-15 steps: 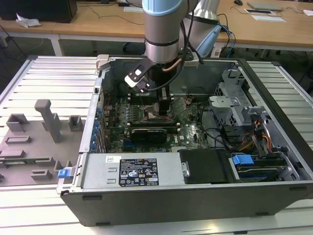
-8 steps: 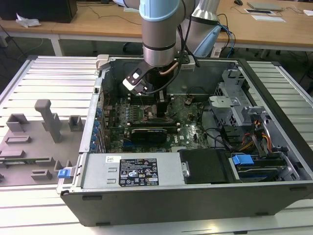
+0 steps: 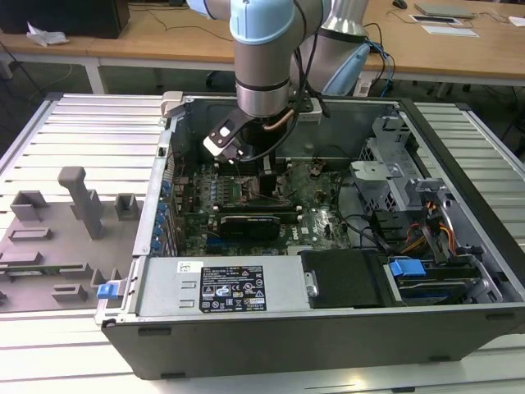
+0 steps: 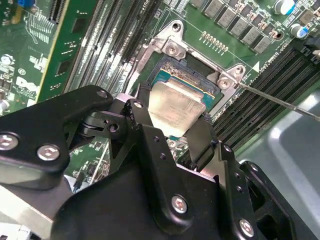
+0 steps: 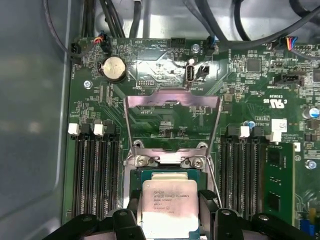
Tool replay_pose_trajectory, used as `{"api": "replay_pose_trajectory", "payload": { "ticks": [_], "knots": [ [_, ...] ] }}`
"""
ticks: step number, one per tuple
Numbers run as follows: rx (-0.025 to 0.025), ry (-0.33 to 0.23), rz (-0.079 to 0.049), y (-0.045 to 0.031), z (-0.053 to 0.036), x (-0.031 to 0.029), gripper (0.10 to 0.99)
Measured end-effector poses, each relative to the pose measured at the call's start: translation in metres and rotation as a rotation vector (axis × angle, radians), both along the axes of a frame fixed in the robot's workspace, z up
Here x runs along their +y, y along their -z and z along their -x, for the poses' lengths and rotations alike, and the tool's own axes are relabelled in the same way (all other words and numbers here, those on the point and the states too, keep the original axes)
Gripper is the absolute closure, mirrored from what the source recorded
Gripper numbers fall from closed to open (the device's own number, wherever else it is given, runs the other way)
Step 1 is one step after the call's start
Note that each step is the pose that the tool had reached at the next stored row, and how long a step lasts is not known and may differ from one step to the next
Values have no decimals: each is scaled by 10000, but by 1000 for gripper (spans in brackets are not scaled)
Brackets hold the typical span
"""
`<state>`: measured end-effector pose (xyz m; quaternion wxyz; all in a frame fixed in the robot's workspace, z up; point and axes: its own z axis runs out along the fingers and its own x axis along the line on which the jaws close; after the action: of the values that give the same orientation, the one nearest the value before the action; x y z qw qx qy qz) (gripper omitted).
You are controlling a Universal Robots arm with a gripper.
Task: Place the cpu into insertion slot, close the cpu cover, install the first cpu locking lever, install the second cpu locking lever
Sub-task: 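Place the cpu into insertion slot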
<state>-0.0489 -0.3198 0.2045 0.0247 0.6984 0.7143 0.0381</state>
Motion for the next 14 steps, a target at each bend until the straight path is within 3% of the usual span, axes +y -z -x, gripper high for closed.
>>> {"api": "replay_pose_trajectory", "payload": {
  "ticks": [14],
  "knots": [
    [1, 330, 1, 52, 24, 34, 545]
  ]
}}
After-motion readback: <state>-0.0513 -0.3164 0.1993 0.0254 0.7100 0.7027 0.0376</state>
